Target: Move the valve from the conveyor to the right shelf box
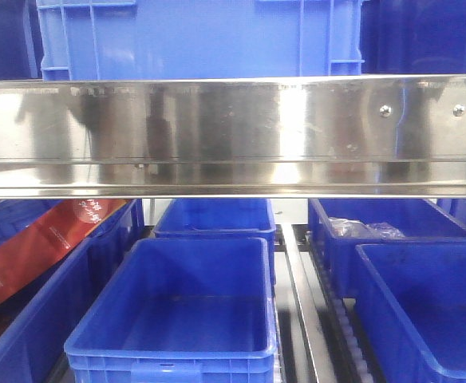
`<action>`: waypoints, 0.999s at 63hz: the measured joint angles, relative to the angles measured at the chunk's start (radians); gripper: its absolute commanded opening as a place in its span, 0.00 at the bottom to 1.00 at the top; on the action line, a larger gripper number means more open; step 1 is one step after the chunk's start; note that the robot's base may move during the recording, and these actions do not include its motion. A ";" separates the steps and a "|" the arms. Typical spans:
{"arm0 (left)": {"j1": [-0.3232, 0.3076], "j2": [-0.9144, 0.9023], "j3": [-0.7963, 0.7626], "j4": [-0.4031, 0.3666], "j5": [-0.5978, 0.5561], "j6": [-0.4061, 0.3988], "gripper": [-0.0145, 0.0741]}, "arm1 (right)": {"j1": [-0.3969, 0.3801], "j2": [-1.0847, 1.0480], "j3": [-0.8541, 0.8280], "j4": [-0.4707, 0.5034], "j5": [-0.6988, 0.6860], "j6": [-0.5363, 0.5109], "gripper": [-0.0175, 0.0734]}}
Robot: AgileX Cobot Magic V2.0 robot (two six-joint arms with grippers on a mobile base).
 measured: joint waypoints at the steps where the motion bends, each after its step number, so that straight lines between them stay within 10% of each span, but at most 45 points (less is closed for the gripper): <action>1: 0.000 0.000 0.000 0.000 0.000 0.000 0.04 | 0.000 0.000 0.000 0.000 0.000 0.000 0.02; 41: 0.003 -0.002 0.002 0.003 -0.003 0.000 0.04 | 0.000 0.000 0.002 0.000 0.000 -0.002 0.02; 63: 0.140 -0.197 0.226 0.035 -0.121 0.000 0.04 | 0.000 0.000 0.004 0.000 0.000 -0.002 0.02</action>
